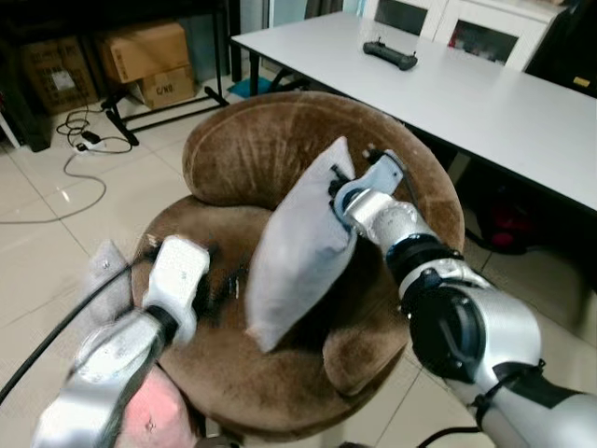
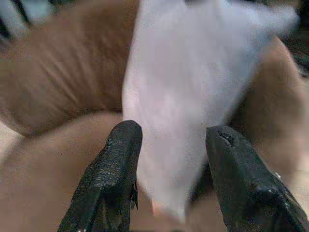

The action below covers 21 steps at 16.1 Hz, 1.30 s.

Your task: Move the pillow to the sofa from floor

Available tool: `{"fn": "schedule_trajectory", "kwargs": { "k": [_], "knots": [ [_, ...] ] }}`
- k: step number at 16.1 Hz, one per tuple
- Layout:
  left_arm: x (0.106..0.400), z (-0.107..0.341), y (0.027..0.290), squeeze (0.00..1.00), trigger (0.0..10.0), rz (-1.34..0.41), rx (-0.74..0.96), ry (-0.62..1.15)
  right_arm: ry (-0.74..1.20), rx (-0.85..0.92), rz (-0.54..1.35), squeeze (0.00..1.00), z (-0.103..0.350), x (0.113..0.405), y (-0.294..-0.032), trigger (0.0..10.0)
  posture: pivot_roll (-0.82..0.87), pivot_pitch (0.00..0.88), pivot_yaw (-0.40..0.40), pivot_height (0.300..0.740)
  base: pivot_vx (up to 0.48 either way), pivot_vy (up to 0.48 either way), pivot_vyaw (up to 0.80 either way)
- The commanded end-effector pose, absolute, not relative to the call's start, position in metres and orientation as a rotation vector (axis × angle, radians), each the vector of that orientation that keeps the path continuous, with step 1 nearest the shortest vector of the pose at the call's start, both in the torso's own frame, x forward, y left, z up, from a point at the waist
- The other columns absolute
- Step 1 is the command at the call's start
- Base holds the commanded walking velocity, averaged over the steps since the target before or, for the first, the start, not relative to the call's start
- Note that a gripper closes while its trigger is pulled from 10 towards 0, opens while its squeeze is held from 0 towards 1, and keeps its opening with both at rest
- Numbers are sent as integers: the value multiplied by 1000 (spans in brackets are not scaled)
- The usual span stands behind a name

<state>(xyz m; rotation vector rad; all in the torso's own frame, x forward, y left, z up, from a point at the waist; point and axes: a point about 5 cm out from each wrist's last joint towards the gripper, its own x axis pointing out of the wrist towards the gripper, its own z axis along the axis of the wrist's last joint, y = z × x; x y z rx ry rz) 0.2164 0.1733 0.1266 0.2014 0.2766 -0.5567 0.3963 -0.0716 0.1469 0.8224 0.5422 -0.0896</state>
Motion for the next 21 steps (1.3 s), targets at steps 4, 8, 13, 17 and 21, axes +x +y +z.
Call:
{"fn": "schedule_trajectory", "kwargs": {
  "k": [4, 8, 13, 17, 21],
  "knots": [
    [202, 125, 186, 0, 10000, -627, 164, 394, 499, 813, -104, 0, 159, 401, -72, 10000, 59, 0, -63, 740, 0, 0, 0],
    [194, 127, 188, 0, 10000, -685, 105, 450, 529, 770, -150, 0, 149, 398, -74, 10000, 61, 0, -66, 740, 0, 0, 0],
    [203, 139, 192, 0, 10000, -655, 98, 389, 533, 768, -188, 0, 147, 398, -79, 10000, 61, 0, -68, 740, 0, 0, 0],
    [214, 141, 196, 0, 10000, -557, 155, 335, 569, 716, -322, 243, 137, 394, -93, 10000, 60, 0, -67, 740, 0, 0, 0],
    [221, 143, 203, 0, 10000, -465, 192, 295, 510, 716, -423, 1000, 138, 397, -122, 10000, 73, 0, -78, 740, 0, 0, 0]
  ]
}}
